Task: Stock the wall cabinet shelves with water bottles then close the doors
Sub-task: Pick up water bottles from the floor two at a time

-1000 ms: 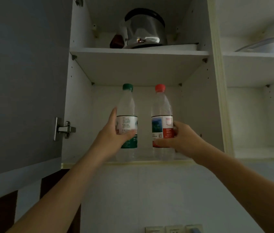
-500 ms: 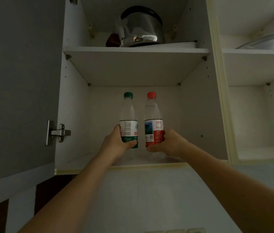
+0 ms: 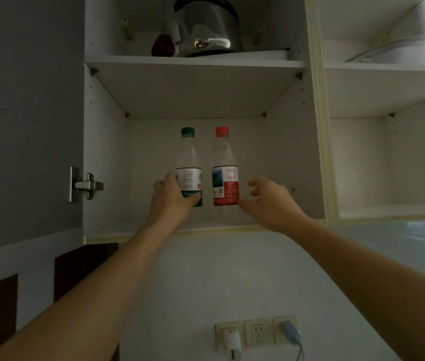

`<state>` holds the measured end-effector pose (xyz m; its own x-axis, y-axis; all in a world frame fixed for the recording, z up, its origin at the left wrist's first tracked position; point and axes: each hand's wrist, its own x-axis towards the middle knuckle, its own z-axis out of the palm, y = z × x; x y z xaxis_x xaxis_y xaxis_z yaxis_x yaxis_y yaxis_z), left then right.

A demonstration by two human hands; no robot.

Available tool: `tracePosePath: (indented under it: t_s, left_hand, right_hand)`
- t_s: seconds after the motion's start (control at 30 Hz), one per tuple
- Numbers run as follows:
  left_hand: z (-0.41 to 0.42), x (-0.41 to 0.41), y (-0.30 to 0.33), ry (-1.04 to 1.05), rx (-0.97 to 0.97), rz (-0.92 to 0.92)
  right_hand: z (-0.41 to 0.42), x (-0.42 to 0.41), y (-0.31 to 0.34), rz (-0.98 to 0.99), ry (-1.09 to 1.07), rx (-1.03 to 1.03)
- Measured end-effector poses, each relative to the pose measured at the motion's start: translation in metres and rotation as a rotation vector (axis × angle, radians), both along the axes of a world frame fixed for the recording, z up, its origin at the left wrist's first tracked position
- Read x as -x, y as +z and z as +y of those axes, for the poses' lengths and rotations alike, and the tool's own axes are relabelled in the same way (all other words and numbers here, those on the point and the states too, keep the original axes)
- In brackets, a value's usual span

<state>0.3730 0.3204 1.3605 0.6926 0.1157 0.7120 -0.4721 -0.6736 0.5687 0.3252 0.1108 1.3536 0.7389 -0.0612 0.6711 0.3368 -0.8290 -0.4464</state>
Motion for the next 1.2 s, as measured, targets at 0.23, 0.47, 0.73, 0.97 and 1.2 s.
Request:
tracePosePath:
  t_s: [0.23,0.47,0.73,0.97,1.2]
  left_hand:
    - [-0.072,0.098,-0.024,-0.323,0.14,-0.454]
    - [-0.178,0.174,-0.116,-0.625,0.171,-0.16]
    - [-0.307,0.231,-0.321,-0.994,0.408,0.484]
    - [-0.37,0.312,-0.503,-1.215,0.23,0.93]
    - [-0.393,0.362,-0.663,-1.278,0.019,1.075]
  right_hand:
    - [-0.07,0.126,-0.048,-0.201,-0.072,0.08]
    - [-0.147,0.214,-0.135,-0.168,-0.145,-0.115]
    - [-0.232,0.299,-0.31,0.13,-0.323,-0.579]
    - [-0.262,0.386,-0.478,0.232,-0.657,-0.917]
    - [-0.249,0.45,-0.665,0.355,-0.88,-1.203]
